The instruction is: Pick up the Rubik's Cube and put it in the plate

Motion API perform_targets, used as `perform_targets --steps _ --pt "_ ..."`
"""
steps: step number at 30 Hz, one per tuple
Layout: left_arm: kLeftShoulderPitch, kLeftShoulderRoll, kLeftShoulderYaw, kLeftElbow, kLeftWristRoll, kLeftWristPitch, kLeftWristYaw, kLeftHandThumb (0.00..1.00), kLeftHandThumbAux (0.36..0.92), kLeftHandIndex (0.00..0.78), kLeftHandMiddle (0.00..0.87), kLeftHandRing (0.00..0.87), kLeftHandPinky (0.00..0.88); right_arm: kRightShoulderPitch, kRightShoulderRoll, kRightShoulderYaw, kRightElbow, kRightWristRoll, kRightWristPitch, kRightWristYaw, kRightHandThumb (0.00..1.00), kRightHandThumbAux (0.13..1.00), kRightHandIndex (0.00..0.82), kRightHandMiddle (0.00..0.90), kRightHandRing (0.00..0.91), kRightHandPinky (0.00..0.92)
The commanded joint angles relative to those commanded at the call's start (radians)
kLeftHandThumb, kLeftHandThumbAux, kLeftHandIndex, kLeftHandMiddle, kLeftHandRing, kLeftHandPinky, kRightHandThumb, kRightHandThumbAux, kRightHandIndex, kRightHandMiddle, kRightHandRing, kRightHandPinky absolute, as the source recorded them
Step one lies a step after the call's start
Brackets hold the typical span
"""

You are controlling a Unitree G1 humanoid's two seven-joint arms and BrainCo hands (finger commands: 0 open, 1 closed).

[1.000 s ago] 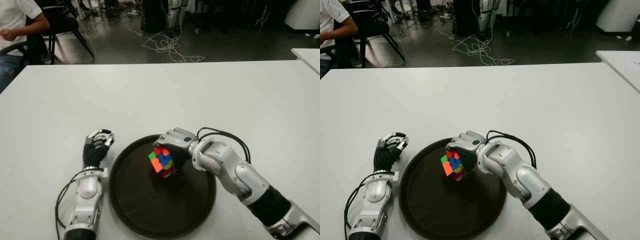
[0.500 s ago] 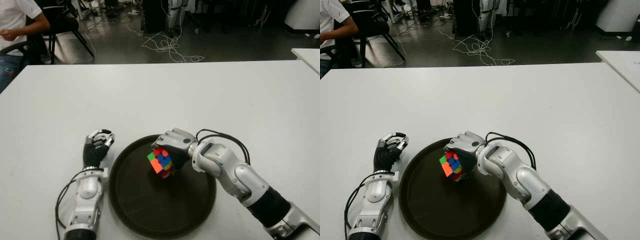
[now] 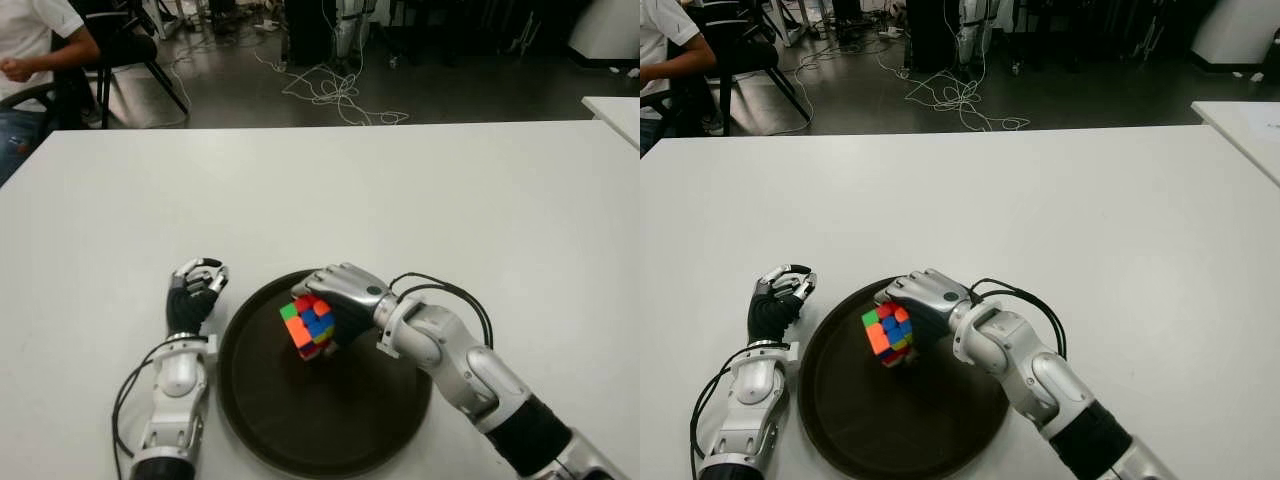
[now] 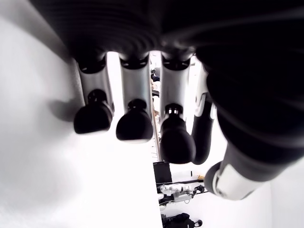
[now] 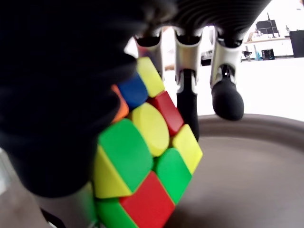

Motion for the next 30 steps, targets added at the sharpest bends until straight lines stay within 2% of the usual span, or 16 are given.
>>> perform_targets --steps 1,2,3,5,8,10,16,19,30 --pt "-0.001 0.000 -0.001 0.001 0.002 -0.002 0.001 0.707 0.705 0.444 0.813 0.827 0.812 -0.001 0.001 -0.004 0.003 0.024 -0.002 0.009 0.000 0.818 0.230 0.462 0.573 0.550" --pt "-0.001 0.001 -0.002 0.001 0.004 -0.004 0.003 0.708 0.705 0.444 0.814 0.828 0.814 -0.003 0.002 -0.009 0.004 0.051 -0.002 0.025 0.000 0.808 0.175 0.385 0.502 0.482" --pt "-0.001 0.001 -0.003 0.001 0.005 -0.006 0.004 0.708 0.705 0.444 0.814 0.829 0.815 -0.005 0.002 -0.011 0.005 0.071 -0.003 0.036 0.000 0.802 0.146 0.329 0.440 0.424" --pt "0.000 0.002 -0.004 0.003 0.009 -0.010 0.007 0.708 0.705 0.444 0.814 0.832 0.819 -0.009 0.000 -0.017 0.002 0.109 -0.001 0.061 0.000 0.792 0.066 0.166 0.249 0.244" --pt "0.000 0.002 -0.006 0.002 0.016 -0.011 0.016 0.708 0.705 0.444 0.815 0.834 0.822 -0.008 -0.003 -0.018 -0.002 0.137 0.005 0.081 0.000 0.797 0.021 0.055 0.093 0.112" --pt "-0.001 0.002 -0.007 0.003 0.023 -0.009 0.024 0.707 0.706 0.444 0.811 0.833 0.819 -0.007 -0.003 -0.017 -0.004 0.143 0.010 0.083 0.000 0.812 0.010 0.028 0.047 0.061" --pt "0.000 -0.001 -0.010 -0.009 0.038 0.008 0.045 0.707 0.707 0.444 0.798 0.826 0.812 -0.016 -0.012 -0.010 0.009 0.141 -0.018 0.072 0.000 0.851 0.001 0.002 0.004 0.007" --pt "0.008 -0.009 -0.014 -0.034 0.047 0.026 0.062 0.706 0.707 0.443 0.793 0.823 0.821 -0.025 -0.022 -0.004 0.018 0.133 -0.043 0.071 0.000 0.861 0.000 0.000 0.001 0.002" --pt "0.012 -0.006 -0.018 -0.041 0.052 0.033 0.062 0.707 0.707 0.443 0.792 0.821 0.806 -0.030 -0.025 -0.005 0.035 0.127 -0.075 0.053 0.000 0.867 0.000 0.000 0.000 0.000"
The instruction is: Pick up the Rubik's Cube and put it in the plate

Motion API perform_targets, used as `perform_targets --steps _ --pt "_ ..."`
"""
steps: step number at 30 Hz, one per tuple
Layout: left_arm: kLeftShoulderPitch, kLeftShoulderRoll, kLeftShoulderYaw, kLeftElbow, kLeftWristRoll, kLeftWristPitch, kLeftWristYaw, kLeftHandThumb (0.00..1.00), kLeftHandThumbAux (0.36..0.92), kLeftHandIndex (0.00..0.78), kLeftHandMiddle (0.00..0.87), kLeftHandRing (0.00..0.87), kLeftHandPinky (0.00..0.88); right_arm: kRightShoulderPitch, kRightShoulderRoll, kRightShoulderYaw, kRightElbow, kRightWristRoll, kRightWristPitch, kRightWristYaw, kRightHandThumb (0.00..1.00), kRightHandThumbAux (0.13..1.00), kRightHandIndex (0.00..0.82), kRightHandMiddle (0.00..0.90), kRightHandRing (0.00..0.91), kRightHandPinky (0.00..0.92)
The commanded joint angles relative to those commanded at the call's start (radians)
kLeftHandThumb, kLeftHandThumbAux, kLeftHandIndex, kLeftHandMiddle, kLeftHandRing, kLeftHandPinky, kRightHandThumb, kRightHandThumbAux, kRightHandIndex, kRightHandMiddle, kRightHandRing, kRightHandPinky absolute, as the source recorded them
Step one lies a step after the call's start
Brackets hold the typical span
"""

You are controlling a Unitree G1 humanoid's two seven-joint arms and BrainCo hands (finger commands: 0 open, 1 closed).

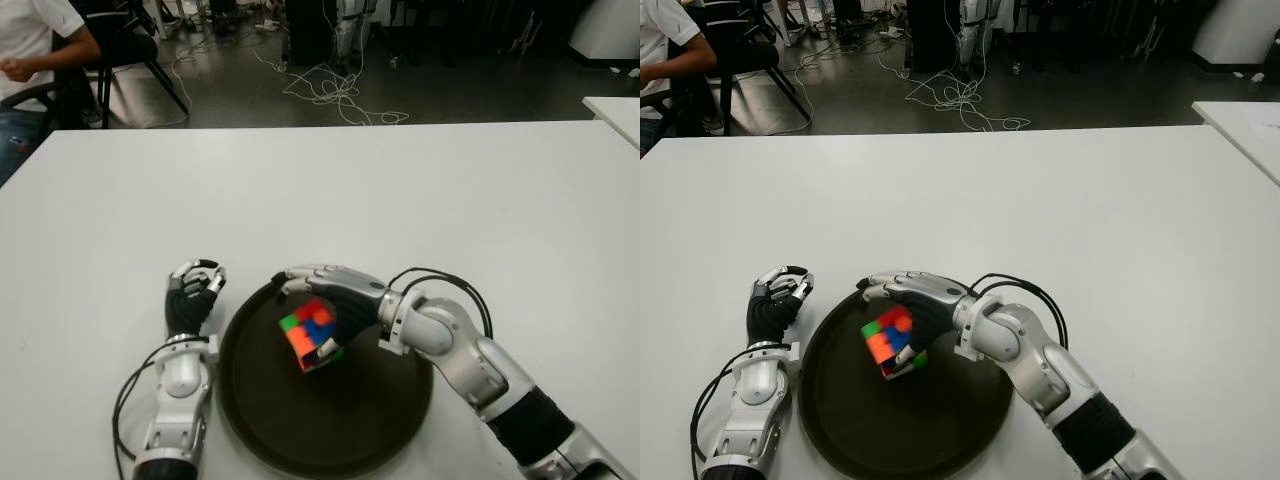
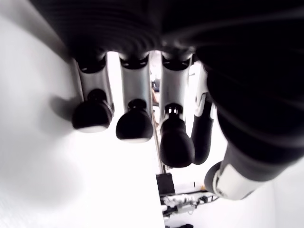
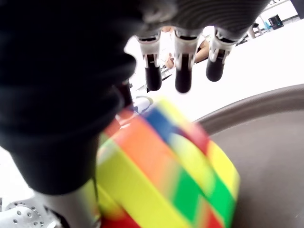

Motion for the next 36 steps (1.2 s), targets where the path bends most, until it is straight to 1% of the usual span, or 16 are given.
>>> perform_targets --steps 8,23,36 --pt "0.001 -0.001 -0.001 0.002 -0.002 -0.005 0.000 0.707 0.707 0.443 0.797 0.825 0.814 0.005 0.004 -0.003 0.005 0.005 0.002 -0.012 0.000 0.867 0.000 0.000 0.000 0.000" --pt "0.000 -0.003 0.001 0.000 -0.004 0.000 0.005 0.707 0.708 0.443 0.790 0.819 0.810 -0.012 -0.009 0.005 0.010 0.001 0.001 0.012 0.000 0.898 0.000 0.000 0.000 0.000" --pt "0.004 -0.002 -0.003 -0.008 0.002 0.004 0.008 0.706 0.708 0.443 0.789 0.815 0.809 -0.021 -0.014 0.009 0.010 -0.010 0.008 0.024 0.000 0.882 0.000 0.000 0.000 0.000"
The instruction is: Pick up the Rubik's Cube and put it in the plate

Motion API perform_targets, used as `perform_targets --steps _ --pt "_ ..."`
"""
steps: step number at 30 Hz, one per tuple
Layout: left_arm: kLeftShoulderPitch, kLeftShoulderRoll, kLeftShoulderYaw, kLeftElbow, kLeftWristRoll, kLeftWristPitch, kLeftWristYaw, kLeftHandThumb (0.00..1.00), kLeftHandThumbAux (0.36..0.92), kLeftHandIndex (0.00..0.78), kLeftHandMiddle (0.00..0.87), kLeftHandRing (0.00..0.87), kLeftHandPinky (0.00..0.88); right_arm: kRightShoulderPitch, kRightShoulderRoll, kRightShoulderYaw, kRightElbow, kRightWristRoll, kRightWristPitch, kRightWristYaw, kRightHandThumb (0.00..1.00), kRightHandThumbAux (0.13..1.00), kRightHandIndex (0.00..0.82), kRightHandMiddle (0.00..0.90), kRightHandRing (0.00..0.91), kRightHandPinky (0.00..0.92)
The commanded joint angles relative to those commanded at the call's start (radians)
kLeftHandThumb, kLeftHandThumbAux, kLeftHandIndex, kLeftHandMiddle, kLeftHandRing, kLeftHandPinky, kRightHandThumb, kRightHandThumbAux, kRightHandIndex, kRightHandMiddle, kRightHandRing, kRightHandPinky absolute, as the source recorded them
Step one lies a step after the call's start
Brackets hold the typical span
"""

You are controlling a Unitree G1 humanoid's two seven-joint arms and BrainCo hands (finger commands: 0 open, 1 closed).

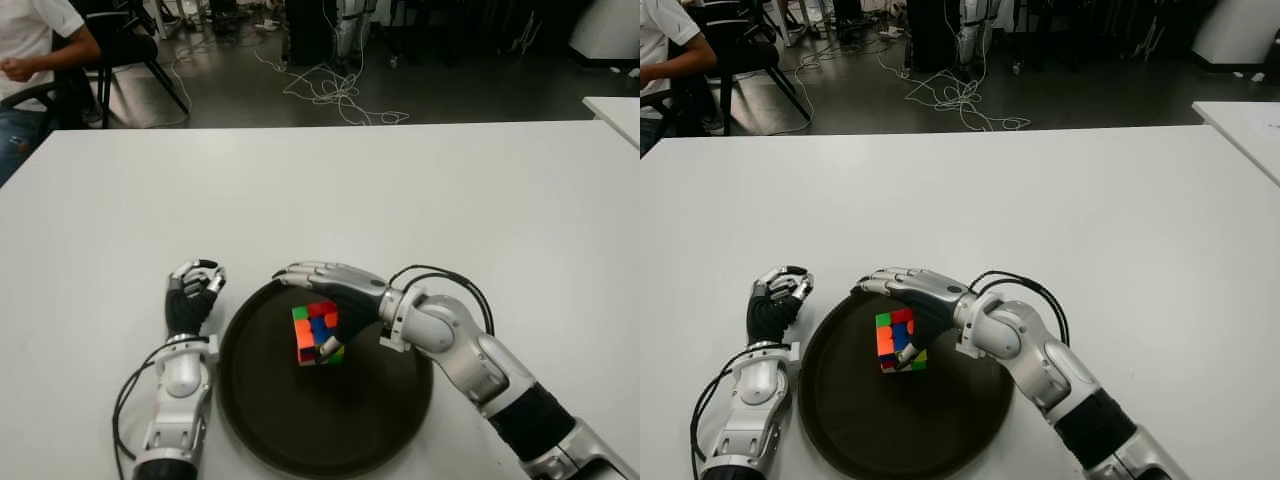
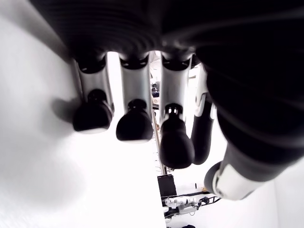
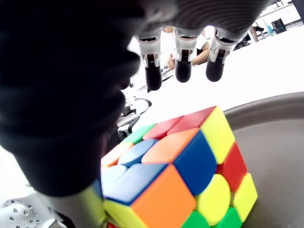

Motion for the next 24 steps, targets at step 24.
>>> perform_targets --steps 24 --pt "-0.021 0.014 0.017 0.063 -0.046 -0.038 -0.052 0.706 0.707 0.443 0.796 0.814 0.791 0.019 -0.028 -0.243 -0.094 0.076 -0.075 -0.208 0.000 0.753 0.000 0.000 0.000 0.000"
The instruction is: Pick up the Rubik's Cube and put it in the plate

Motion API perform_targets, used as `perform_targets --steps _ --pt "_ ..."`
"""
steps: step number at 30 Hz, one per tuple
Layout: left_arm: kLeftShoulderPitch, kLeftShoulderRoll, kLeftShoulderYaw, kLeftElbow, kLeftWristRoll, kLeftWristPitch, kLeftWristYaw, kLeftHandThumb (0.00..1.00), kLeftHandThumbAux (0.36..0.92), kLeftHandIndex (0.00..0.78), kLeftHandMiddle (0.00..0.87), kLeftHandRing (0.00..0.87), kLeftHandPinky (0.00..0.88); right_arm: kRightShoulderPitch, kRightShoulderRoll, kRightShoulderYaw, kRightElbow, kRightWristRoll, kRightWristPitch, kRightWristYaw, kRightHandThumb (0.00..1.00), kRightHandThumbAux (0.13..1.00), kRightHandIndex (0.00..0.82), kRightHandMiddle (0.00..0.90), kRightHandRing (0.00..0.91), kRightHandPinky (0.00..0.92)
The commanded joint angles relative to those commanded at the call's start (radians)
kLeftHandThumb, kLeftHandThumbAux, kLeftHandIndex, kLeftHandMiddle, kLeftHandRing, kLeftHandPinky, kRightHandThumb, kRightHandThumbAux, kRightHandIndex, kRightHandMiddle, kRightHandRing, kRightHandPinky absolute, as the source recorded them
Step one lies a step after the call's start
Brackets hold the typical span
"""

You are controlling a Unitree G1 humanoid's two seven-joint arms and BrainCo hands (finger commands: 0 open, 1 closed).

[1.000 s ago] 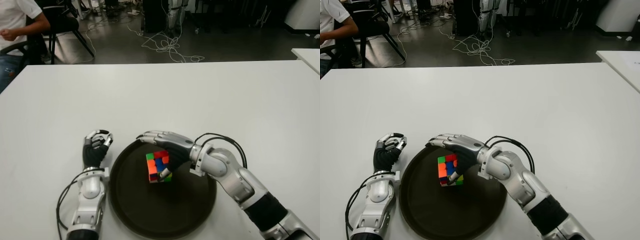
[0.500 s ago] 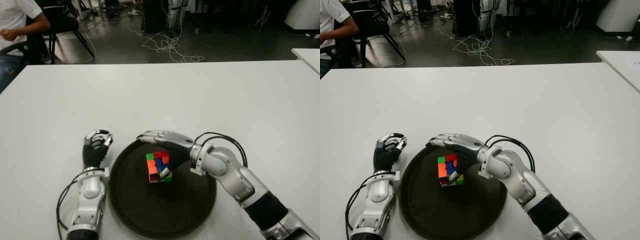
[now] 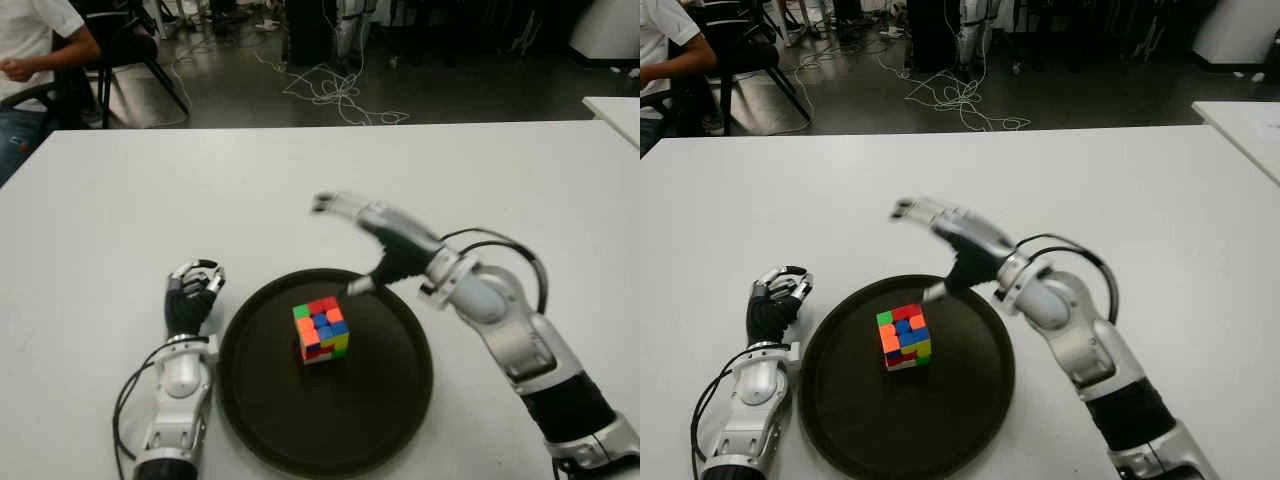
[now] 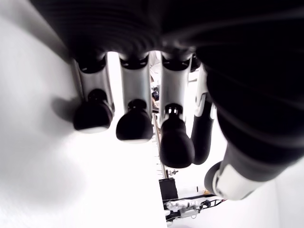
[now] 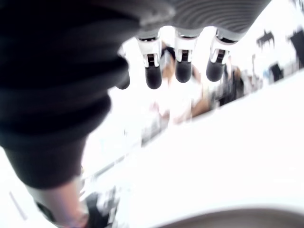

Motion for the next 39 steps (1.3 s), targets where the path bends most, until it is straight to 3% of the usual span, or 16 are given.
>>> perform_targets --steps 10,13,18,27,39 --pt "-0.006 0.013 0.006 0.023 -0.017 -0.018 -0.045 0.706 0.707 0.443 0.804 0.821 0.797 0.044 -0.021 -0.139 0.044 0.076 -0.104 -0.128 0.000 0.698 0.000 0.000 0.000 0.000" --pt "-0.005 0.017 0.006 0.023 -0.021 -0.023 -0.053 0.707 0.707 0.443 0.805 0.822 0.797 0.046 -0.042 -0.178 0.064 0.097 -0.118 -0.140 0.000 0.670 0.000 0.000 0.000 0.000" --pt "-0.001 0.018 0.006 0.015 -0.027 -0.022 -0.063 0.708 0.706 0.444 0.809 0.824 0.798 0.045 -0.027 -0.222 0.076 0.130 -0.151 -0.189 0.000 0.649 0.000 0.000 0.000 0.000" --pt "-0.001 0.020 0.005 0.008 -0.021 -0.005 -0.064 0.709 0.707 0.444 0.809 0.818 0.784 0.076 -0.022 -0.253 0.047 0.161 -0.171 -0.214 0.000 0.660 0.000 0.000 0.000 0.000" --pt "0.002 0.016 0.003 -0.010 -0.020 0.017 -0.062 0.707 0.707 0.443 0.797 0.811 0.788 0.136 -0.028 -0.274 0.169 0.260 -0.260 -0.191 0.000 0.692 0.000 0.000 0.000 0.000"
